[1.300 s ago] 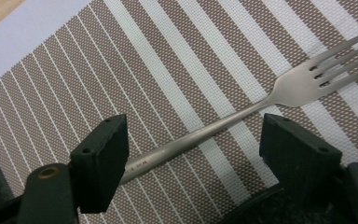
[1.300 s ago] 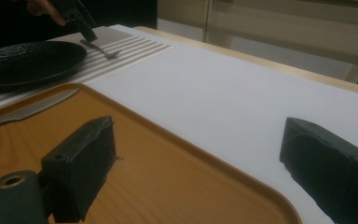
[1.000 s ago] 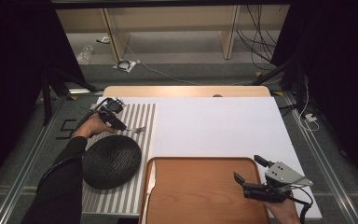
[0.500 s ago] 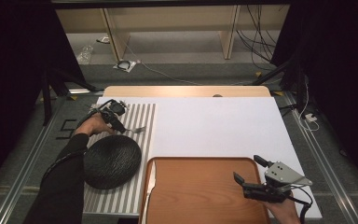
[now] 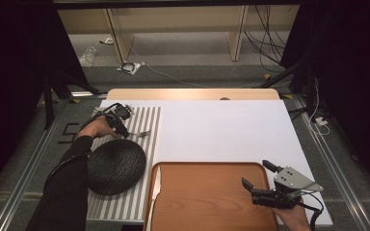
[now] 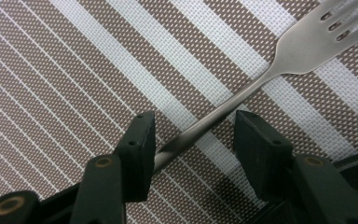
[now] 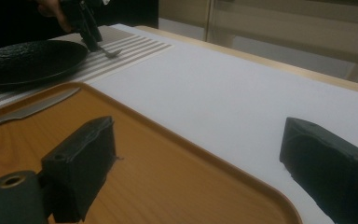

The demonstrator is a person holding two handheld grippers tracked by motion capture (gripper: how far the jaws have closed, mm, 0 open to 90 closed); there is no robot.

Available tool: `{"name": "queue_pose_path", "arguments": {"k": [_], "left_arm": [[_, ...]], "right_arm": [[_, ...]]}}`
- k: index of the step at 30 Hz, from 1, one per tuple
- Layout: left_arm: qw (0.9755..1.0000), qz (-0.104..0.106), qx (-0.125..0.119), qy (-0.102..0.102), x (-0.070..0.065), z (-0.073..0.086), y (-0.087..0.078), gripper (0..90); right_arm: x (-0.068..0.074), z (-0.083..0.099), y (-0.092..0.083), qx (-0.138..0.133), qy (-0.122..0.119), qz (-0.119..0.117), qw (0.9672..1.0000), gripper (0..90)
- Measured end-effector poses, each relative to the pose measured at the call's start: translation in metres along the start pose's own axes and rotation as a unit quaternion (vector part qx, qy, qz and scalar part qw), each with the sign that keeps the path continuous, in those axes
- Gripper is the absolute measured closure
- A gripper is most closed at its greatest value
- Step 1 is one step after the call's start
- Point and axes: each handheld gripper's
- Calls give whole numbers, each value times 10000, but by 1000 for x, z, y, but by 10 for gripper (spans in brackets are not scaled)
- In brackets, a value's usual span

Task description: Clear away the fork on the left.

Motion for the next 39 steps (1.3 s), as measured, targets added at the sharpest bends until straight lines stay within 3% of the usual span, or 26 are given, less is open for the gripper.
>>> {"name": "queue_pose_path", "arguments": {"k": [13,17,22,33,39], "left_arm": [[9999,131,108,-26,3,-3,0,536],[9996,255,109,-43,3,-3,1,590],[9994,340,50,41,1,-2,0,663],[9985,387,237,290,-6,-8,0,822],[9985,351,299,300,-8,-9,0,839]], "right_arm": [[0,0,0,29,9,1,10000,115],[0,0,0,17,18,-7,10000,115],[0,0,0,17,30,13,10000,116],[1,0,0,38,9,-25,10000,117],[1,0,0,26,12,-17,10000,117]]}}
Point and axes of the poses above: each handheld gripper's, and its own axes: y roughly forward along the jaws, z roughly out of its underside, x roughly to its left, and after that the axes turned 3 degrees about -y, right-handed
